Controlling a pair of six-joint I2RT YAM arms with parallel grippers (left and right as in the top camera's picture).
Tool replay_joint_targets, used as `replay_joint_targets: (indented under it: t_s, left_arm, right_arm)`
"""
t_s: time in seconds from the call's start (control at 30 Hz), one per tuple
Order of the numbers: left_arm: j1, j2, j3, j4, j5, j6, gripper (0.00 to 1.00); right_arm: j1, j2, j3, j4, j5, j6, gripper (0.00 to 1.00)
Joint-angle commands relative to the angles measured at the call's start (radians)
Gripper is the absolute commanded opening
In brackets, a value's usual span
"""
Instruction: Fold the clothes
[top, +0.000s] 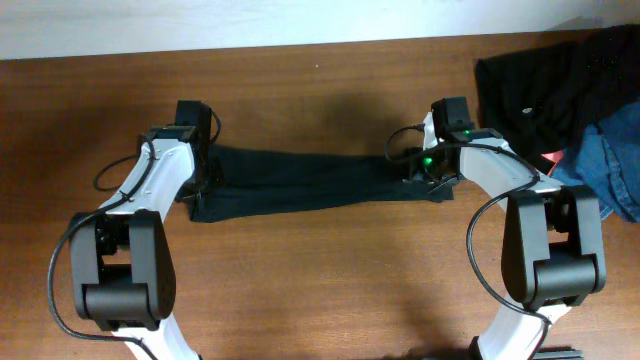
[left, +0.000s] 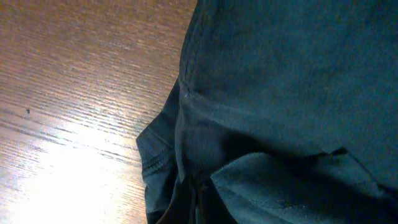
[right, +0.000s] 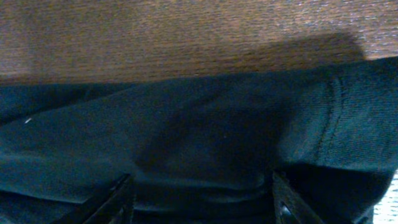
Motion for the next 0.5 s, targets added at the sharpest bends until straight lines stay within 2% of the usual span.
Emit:
replay_joint_targets:
  t_s: [0.0,0.03,0.13,0.17,0.2,0.23,0.33,0.47]
  left_arm:
    - [0.008,-0.007,0.018,0.006,-0.021,0.008,0.25]
    - [0.008,-0.007,0.018,0.006,-0.021,0.008,0.38]
    - [0.008,-0.007,0.018,0.009,-0.021,0.008,0.63]
    - [0.008,-0.008,0.018,0.01,-0.021,0.008,0.69]
    - [0.008,-0.008,0.019,0.011,-0.021,0.008,0.72]
    - [0.008,-0.008,0.028,0.013,-0.022,0.008,0.73]
    - [0.009,-0.008,0.079,0.004,-0.021,0.008,0.74]
    - [0.009,-0.01,0.167,-0.031,-0.011,0.007,0.75]
  right_arm:
    - [-0.003,0.05,-0.039,0.003,0.014,-0.007,0.66]
    - [-0.003,0.05,-0.039,0.003,0.014,-0.007,0.66]
    - [-0.003,0.05,-0.039,0.002,0.014,-0.007,0.66]
    - [-0.003,0.05,-0.039,0.002,0.014,-0.007,0.66]
    - [-0.003,0.05,-0.039,0.002,0.014,-0.007,0.69]
    - [-0.003,0.05,-0.039,0.002,0.014,-0.007,0.78]
    - [-0.003,0.05,-0.039,0.002,0.013,-0.007,0.82]
    - [-0.003,0.05,-0.039,0.003,0.013,-0.007,0.95]
